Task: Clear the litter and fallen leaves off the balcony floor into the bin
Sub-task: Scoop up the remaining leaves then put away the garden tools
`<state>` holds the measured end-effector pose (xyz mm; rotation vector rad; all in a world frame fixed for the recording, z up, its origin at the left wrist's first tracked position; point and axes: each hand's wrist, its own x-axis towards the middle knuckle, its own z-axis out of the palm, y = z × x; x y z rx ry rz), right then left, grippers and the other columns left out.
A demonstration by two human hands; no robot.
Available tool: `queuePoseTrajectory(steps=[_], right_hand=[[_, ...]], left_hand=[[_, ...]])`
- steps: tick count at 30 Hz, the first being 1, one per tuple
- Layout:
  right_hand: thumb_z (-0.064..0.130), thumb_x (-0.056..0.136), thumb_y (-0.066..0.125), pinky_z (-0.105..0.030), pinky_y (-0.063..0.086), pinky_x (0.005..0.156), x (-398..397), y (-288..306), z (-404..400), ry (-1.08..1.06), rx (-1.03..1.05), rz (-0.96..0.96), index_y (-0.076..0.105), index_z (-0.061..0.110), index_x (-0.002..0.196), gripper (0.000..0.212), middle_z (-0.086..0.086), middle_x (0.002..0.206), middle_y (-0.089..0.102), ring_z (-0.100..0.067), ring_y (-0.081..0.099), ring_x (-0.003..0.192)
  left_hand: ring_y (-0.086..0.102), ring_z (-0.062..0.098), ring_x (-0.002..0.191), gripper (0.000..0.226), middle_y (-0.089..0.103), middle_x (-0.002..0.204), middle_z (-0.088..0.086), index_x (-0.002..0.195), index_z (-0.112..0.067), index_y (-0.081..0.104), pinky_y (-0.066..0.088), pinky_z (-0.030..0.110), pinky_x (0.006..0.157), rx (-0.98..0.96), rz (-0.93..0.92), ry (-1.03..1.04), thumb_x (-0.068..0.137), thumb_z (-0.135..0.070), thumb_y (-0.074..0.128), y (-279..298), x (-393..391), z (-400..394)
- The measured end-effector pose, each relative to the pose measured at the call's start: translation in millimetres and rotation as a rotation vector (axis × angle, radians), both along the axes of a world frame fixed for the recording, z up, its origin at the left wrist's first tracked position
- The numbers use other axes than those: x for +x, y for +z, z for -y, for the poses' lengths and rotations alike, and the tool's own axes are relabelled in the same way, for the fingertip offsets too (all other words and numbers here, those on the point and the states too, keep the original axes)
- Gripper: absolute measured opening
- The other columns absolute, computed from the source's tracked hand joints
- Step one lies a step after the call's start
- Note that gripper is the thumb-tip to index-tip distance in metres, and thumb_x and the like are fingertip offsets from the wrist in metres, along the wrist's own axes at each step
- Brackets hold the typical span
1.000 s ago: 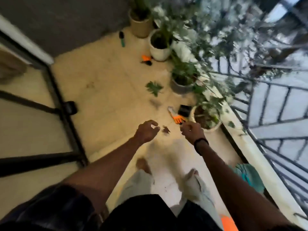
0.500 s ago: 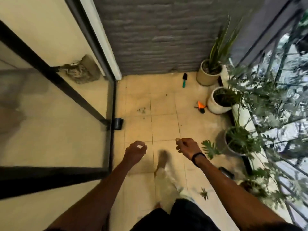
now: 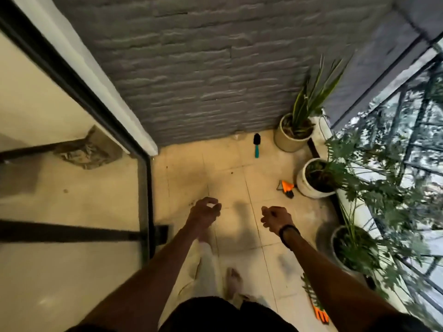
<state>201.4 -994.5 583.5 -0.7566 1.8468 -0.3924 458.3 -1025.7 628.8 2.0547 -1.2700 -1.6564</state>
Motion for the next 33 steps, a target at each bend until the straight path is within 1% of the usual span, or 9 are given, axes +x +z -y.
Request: queuePoseTrajectory(steps=[3,5,9,12,15,22,26,30,33], right_hand=[[0.033,0.099,0.065,-0.025,0.05,0.056,1.1,-4.3,58.7,-0.1,-0.011,0.015,0.072,0.01,0.087,0.027,-0.013,0.086,0.076,-0.018,0.067,0.065],[0.037,0.1,0.062,-0.021,0.048,0.053,1.5,-1.0,95.7,-0.195,-0.003,0.016,0.071,0.009,0.089,0.031,-0.011,0.085,0.076,-0.015,0.067,0.064],[0.032,0.099,0.065,-0.015,0.045,0.045,-3.5,-8.5,160.5,-0.328,0.015,0.049,0.072,0.004,0.096,0.029,-0.015,0.088,0.075,-0.015,0.064,0.062],[0.038,0.095,0.067,-0.03,0.058,0.065,-15.9,-24.7,209.6,-0.339,0.022,0.027,0.074,0.009,0.092,0.03,-0.014,0.092,0.077,-0.025,0.07,0.077],[0.043,0.096,0.063,-0.042,0.057,0.088,-37.6,-58.2,264.7,-0.266,0.053,-0.043,0.075,0.011,0.088,0.035,-0.015,0.096,0.076,-0.033,0.071,0.095],[0.027,0.097,0.058,-0.045,0.052,0.099,-79.2,-243.0,400.7,-0.216,0.172,-0.085,0.074,0.005,0.111,0.031,-0.019,0.12,0.071,-0.04,0.063,0.115],[0.018,0.094,0.06,-0.043,0.055,0.093,-89.4,-387.9,459.8,-0.171,0.155,-0.127,0.075,0.009,0.107,0.022,-0.015,0.117,0.071,-0.038,0.066,0.109],[0.022,0.099,0.06,-0.038,0.047,0.101,-102.3,-520.4,518.1,-0.12,0.165,-0.237,0.064,0.017,0.13,0.031,-0.014,0.136,0.047,-0.035,0.055,0.12],[0.015,0.097,0.06,-0.043,0.043,0.108,-111.5,-606.2,552.6,0.011,0.229,-0.269,0.058,0.02,0.139,0.041,-0.013,0.141,0.036,-0.038,0.044,0.127]], left_hand=[[0.068,0.024,0.077,0.009,0.072,0.089,0.007,0.106,-0.021,0.065,0.057,0.027,0.065,-0.01,-0.075,-0.037,0.097,-0.023,0.066,-0.6,-9.6,81.3],[0.063,0.023,0.07,0.014,0.071,0.088,0.014,0.109,-0.013,0.066,0.046,0.016,0.05,-0.013,-0.145,-0.055,0.098,-0.021,0.068,-0.2,-19.9,131.1],[0.067,0.019,0.073,0.019,0.075,0.096,0.013,0.113,-0.014,0.068,0.044,0.013,0.049,-0.006,-0.105,-0.182,0.099,-0.027,0.067,7.2,-46.7,225.1],[0.069,0.018,0.077,0.022,0.077,0.101,0.009,0.114,-0.019,0.069,0.046,0.019,0.055,0.044,-0.037,-0.301,0.096,-0.033,0.068,-5.7,-74.9,295.1],[0.07,0.017,0.077,0.023,0.076,0.104,0.01,0.118,-0.018,0.067,0.046,0.017,0.052,0.073,-0.007,-0.397,0.097,-0.028,0.067,-31.8,-107.5,359.6],[0.071,0.02,0.082,0.016,0.077,0.102,0.008,0.111,-0.024,0.068,0.05,0.026,0.065,0.192,0.106,-0.515,0.096,-0.03,0.066,-198.5,-176.6,495.2],[0.074,0.027,0.094,0.043,0.076,0.108,0.009,0.119,-0.021,0.068,0.053,0.033,0.079,0.215,0.145,-0.594,0.082,-0.042,0.067,-334.9,-202.3,551.0],[0.072,0.031,0.091,0.065,0.076,0.108,0.016,0.126,-0.017,0.064,0.048,0.031,0.075,0.26,0.141,-0.63,0.072,-0.053,0.07,-450.4,-210.6,592.5],[0.072,0.035,0.101,0.078,0.076,0.106,0.014,0.123,-0.02,0.067,0.054,0.044,0.082,0.258,0.146,-0.659,0.059,-0.065,0.066,-520.2,-205.8,617.9]])
